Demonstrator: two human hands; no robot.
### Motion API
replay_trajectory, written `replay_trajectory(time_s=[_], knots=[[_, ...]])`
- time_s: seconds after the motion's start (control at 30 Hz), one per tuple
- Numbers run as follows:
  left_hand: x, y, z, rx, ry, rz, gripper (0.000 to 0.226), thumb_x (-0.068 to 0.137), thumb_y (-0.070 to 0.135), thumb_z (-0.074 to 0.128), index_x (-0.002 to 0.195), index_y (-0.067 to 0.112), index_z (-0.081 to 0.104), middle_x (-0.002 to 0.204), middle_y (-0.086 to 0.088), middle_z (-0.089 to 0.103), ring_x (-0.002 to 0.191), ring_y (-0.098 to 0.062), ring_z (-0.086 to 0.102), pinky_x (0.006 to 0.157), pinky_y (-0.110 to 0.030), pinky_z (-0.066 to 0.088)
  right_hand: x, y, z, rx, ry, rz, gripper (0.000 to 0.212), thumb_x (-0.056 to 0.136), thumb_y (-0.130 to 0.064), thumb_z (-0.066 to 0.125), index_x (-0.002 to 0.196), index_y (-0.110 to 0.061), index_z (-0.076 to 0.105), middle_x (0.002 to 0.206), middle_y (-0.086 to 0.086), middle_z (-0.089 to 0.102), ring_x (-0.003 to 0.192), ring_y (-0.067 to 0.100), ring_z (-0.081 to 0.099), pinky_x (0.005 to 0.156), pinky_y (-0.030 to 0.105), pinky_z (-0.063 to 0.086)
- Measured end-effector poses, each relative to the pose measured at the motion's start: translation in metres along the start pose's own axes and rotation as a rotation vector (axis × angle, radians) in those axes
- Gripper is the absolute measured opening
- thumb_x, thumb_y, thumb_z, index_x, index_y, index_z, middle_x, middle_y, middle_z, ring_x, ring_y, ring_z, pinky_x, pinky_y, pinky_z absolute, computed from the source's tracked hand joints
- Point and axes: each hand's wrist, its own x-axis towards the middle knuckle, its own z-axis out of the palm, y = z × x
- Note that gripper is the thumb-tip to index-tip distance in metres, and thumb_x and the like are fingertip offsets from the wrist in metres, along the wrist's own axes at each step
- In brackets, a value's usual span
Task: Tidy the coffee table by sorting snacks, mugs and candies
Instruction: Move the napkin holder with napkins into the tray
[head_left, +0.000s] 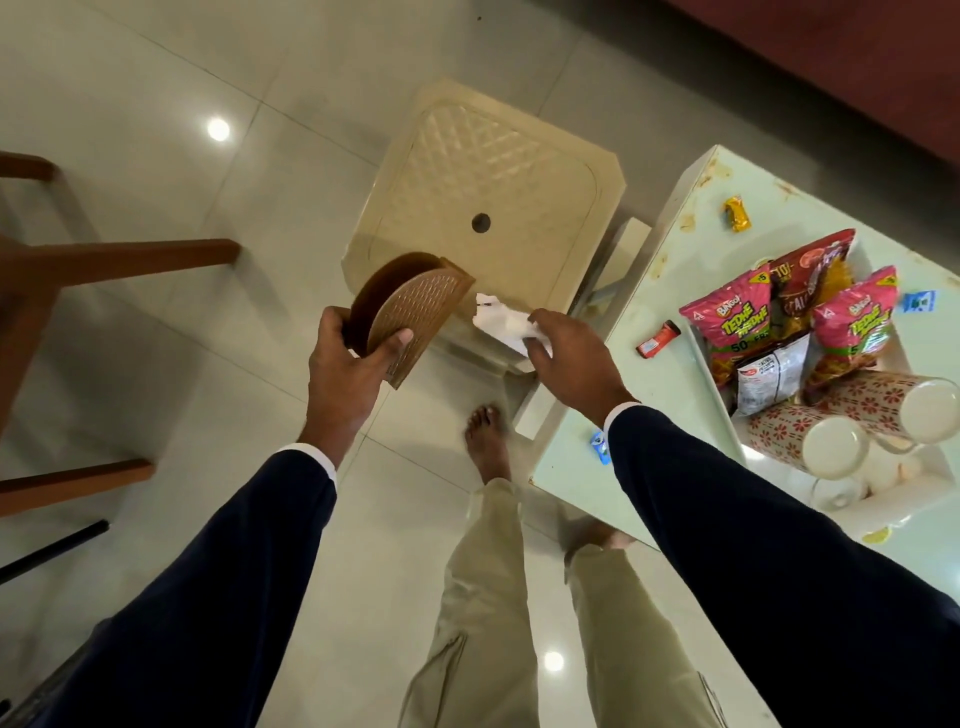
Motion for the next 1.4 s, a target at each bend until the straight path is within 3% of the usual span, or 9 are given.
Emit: replay_trajectory(time_s=[0.13, 0.23, 0.4, 0.63, 0.77, 0.87, 1.03, 1.17, 1.4], knots=[[-0.006, 0.009, 0.010, 0.036, -0.011, 0.046, 0.041, 0.077, 0.043, 0.083, 0.104, 0.035, 0.053, 0.097, 0.018, 0.063, 0.090, 0.004, 0.064, 0.062, -0.006, 0.050, -0.006, 0.014, -0.033, 0.809, -0.010, 0.437, 0.011, 0.095, -0.012, 0.062, 0.105, -0.010, 0.067, 0.099, 0.008, 0.070, 0.089, 0.021, 0.065, 0.078, 0.036, 0.051], [-0.012, 0.019, 0.021, 0.146, -0.070, 0.096, 0.041, 0.071, 0.046, 0.084, 0.099, 0.045, 0.055, 0.098, 0.022, 0.064, 0.091, 0.006, 0.062, 0.071, -0.013, 0.050, -0.024, 0.037, -0.060, 1.048, 0.094, 0.507, 0.017, 0.095, -0.009, 0.062, 0.112, -0.011, 0.067, 0.101, 0.006, 0.071, 0.091, 0.023, 0.067, 0.077, 0.040, 0.054], [-0.028, 0.040, 0.059, 0.442, -0.228, 0.355, 0.053, 0.068, 0.049, 0.079, 0.115, 0.040, 0.056, 0.109, 0.020, 0.055, 0.101, -0.012, 0.062, 0.095, -0.048, 0.054, -0.061, 0.087, -0.100, 0.330, 0.236, 0.423, 0.021, 0.096, -0.017, 0.061, 0.115, -0.008, 0.065, 0.104, 0.008, 0.070, 0.098, 0.029, 0.066, 0.079, 0.034, 0.046], [-0.054, 0.077, 0.126, 0.547, -0.428, 0.589, 0.054, 0.069, 0.048, 0.076, 0.119, 0.032, 0.060, 0.111, 0.009, 0.058, 0.101, -0.018, 0.063, 0.092, -0.049, 0.055, -0.117, 0.083, -0.137, -0.145, -0.087, 0.042, 0.023, 0.097, -0.020, 0.054, 0.117, -0.024, 0.065, 0.106, 0.009, 0.072, 0.100, 0.035, 0.067, 0.079, 0.043, 0.053], [-0.071, 0.095, 0.161, 0.553, -0.475, 0.667, 0.053, 0.069, 0.044, 0.080, 0.117, 0.034, 0.058, 0.108, 0.016, 0.052, 0.101, -0.014, 0.061, 0.090, -0.038, 0.054, -0.146, 0.079, -0.162, -0.216, -0.037, -0.019, 0.025, 0.099, -0.023, 0.050, 0.118, -0.033, 0.064, 0.101, 0.003, 0.073, 0.096, 0.029, 0.067, 0.064, 0.033, 0.041], [-0.086, 0.109, 0.185, 0.465, -0.555, 0.685, 0.054, 0.068, 0.042, 0.083, 0.116, 0.040, 0.058, 0.103, 0.027, 0.050, 0.097, 0.000, 0.060, 0.086, -0.018, 0.051, -0.171, 0.078, -0.182, -0.181, 0.050, -0.055, 0.032, 0.099, -0.023, 0.053, 0.126, -0.035, 0.064, 0.106, 0.003, 0.075, 0.098, 0.029, 0.069, 0.068, 0.037, 0.053], [-0.117, 0.120, 0.226, 0.207, -0.664, 0.548, 0.055, 0.066, 0.022, 0.092, 0.114, 0.025, 0.063, 0.113, 0.003, 0.067, 0.103, -0.012, 0.069, 0.091, -0.027, 0.057, -0.202, 0.086, -0.208, 0.033, 0.222, -0.145, 0.030, 0.093, -0.011, 0.056, 0.118, -0.018, 0.069, 0.106, 0.001, 0.074, 0.096, 0.028, 0.069, 0.072, 0.046, 0.057], [-0.139, 0.123, 0.249, 0.115, -0.681, 0.519, 0.054, 0.066, 0.012, 0.094, 0.112, 0.023, 0.066, 0.102, 0.028, 0.067, 0.097, 0.006, 0.066, 0.081, -0.004, 0.048, -0.222, 0.109, -0.214, -0.136, 0.192, -0.110, 0.033, 0.092, -0.011, 0.063, 0.122, -0.022, 0.069, 0.106, 0.001, 0.068, 0.098, 0.028, 0.067, 0.067, 0.044, 0.056], [-0.164, 0.129, 0.280, 0.121, -0.724, 0.438, 0.059, 0.065, 0.024, 0.095, 0.109, 0.046, 0.063, 0.110, 0.020, 0.069, 0.105, 0.008, 0.062, 0.083, -0.004, 0.047, -0.252, 0.130, -0.222, 0.176, 0.307, -0.113, 0.042, 0.091, -0.006, 0.072, 0.131, -0.008, 0.061, 0.119, 0.007, 0.065, 0.110, 0.019, 0.061, 0.094, 0.033, 0.050]])
